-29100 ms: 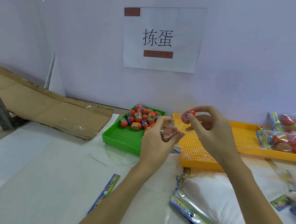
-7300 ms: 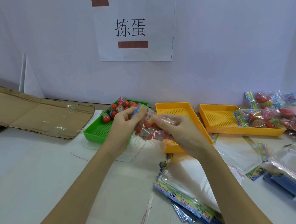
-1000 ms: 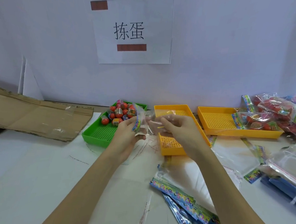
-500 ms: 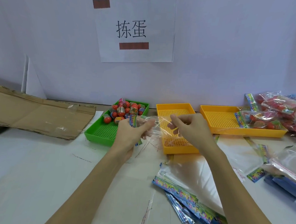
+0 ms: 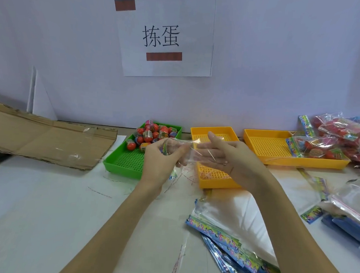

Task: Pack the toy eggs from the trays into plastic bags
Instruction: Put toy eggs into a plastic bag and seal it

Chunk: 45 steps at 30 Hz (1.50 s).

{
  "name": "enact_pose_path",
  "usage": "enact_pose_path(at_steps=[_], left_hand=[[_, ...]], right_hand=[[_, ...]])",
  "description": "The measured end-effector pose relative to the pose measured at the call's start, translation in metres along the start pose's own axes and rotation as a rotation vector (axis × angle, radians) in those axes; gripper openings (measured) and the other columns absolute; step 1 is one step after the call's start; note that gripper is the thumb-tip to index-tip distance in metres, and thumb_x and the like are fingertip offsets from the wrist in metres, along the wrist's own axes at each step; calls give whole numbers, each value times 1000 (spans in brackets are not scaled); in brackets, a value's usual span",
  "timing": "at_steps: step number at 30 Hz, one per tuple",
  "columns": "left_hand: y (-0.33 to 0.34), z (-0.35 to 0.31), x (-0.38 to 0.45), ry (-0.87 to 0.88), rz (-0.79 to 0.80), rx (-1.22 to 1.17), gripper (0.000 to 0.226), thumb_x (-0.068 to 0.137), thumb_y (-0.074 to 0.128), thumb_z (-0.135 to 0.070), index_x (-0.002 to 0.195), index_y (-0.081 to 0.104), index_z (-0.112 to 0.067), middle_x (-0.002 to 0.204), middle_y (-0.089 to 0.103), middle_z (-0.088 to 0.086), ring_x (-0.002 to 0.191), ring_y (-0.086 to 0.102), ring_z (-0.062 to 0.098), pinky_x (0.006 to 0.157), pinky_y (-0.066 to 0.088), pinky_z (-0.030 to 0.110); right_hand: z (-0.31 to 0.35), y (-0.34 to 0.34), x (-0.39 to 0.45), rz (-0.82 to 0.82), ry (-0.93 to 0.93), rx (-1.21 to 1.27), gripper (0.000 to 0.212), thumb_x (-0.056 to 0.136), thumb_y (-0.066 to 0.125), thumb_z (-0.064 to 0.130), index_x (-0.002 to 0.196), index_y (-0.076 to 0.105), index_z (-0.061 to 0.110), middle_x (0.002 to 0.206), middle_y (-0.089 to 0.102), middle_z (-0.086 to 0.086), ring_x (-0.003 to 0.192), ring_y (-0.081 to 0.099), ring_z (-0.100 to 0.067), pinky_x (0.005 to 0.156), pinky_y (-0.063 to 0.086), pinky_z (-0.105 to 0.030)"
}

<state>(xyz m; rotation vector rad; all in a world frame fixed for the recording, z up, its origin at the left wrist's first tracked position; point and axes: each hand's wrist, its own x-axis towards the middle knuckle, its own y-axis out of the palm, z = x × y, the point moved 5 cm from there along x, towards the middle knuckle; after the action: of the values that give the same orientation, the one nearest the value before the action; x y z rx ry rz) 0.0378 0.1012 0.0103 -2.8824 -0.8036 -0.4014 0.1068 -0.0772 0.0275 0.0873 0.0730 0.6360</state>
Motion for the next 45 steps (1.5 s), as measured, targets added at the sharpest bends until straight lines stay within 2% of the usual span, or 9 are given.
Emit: enact_pose_path(at_steps=[6,11,14,19,24,28,33,39,45], left_hand=[[3,-11,-3,75,-16,79,56,85,83,-47,129,55,-28,108,69,-12,94,72,7,75,57,23],[18,-28,-16,607,147,686,77,78,77,-67,141,57,-28,156,36,-1,147,33,18,119,27,31],[30,-27,-28,872,135,968,48,87,81,-44,127,69,-19,139,61,2,134,52,23,113,28,42],[25,-30,-30,937,7,866,21,86,84,-13,104,75,-10,91,77,1,84,64,22,89,41,33],[17,-33,-25,778,30,700,15,94,77,-24,98,76,-9,78,75,-3,62,57,7,62,51,28],[11,-35,-18,560,15,365,17,89,82,-28,90,77,-12,66,71,-11,54,59,-4,56,37,7],[2,-26,-9,345,76,268,31,81,83,-44,86,74,-15,57,69,-9,44,61,6,49,40,11],[1,-22,-8,432,106,428,46,81,69,-64,79,70,-18,47,43,5,45,33,11,49,28,27],[2,-30,-14,566,62,564,65,85,52,-77,85,71,-16,48,37,-12,43,33,10,47,27,25]], right_hand=[[-1,-4,-3,-41,30,120,28,99,67,17,117,71,-5,107,77,-20,101,77,-30,76,63,-26],[-1,-26,-4,-289,29,-43,21,104,61,19,110,74,2,102,80,-12,94,78,-20,79,64,-30],[-3,-19,-6,-100,124,0,33,105,59,27,114,72,-2,106,78,-17,99,77,-26,77,64,-29],[7,-11,-11,89,167,209,67,102,53,51,124,63,-12,120,73,-24,113,72,-34,87,62,-31],[20,-14,-7,-80,-89,63,64,104,49,48,107,74,-11,113,75,-23,109,74,-27,91,61,-29],[28,-6,-13,-20,-252,-339,51,98,52,59,99,84,20,106,80,3,111,72,-12,101,46,-24],[23,-3,-11,24,-274,-437,18,88,76,45,100,83,33,89,79,1,78,75,-16,74,56,-19],[15,-9,-9,75,-145,-96,27,91,73,32,103,82,9,108,78,-16,107,75,-29,86,62,-32],[0,4,-9,294,145,28,38,90,75,36,113,79,5,126,73,-15,118,70,-29,86,60,-24]])
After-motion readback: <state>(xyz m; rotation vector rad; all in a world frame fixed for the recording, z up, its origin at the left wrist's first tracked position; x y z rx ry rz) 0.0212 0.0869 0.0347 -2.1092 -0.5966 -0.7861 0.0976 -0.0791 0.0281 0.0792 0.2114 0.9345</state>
